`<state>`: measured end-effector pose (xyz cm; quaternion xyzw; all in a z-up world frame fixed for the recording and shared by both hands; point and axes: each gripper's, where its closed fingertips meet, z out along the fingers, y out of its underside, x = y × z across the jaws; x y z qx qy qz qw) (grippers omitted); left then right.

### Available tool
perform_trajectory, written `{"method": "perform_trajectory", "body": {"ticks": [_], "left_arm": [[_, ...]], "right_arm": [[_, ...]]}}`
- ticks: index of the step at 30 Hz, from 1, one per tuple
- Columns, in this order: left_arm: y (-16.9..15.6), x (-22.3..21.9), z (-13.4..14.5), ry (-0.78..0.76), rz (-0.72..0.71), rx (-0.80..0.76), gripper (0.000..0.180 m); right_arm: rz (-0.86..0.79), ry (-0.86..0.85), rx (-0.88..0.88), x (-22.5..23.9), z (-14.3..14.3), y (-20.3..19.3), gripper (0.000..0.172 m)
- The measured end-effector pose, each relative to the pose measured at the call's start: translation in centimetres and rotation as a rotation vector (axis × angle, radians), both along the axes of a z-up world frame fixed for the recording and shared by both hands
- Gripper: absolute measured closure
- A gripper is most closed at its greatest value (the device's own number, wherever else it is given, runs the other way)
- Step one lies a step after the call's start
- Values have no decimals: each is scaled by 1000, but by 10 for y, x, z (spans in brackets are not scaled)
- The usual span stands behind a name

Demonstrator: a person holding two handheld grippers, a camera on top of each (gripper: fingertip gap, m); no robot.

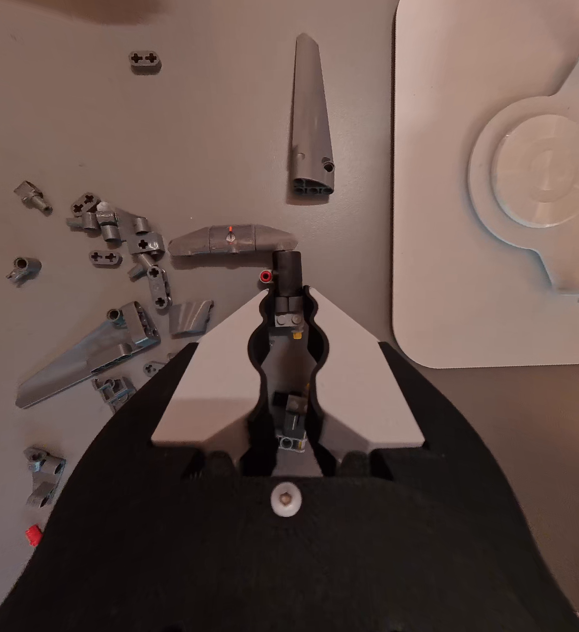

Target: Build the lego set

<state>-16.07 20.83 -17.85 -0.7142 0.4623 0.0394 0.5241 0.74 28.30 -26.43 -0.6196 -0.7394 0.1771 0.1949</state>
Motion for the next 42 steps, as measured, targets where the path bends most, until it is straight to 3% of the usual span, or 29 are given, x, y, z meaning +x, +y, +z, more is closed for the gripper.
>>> {"method": "perform_trajectory", "body": {"ticks": [8,10,16,22,30,42], "left_arm": [[1,1,-6,-6,2,-18,173],[2,1,-6,-7,5,-14,173],[2,6,0,-32,3,24,164],[-5,24,3,-35,-39,57,149],[-9,42,3,-25,-61,83,119],[-26,88,-19,46,-189,60,125]], "right_arm": [[-26,40,45,1,10,5,136],[-46,73,75,4,22,6,127],[-90,212,198,22,72,-13,124],[-143,343,298,47,102,-39,125],[-230,417,337,79,86,-35,124],[-253,349,422,91,61,-13,122]]}}
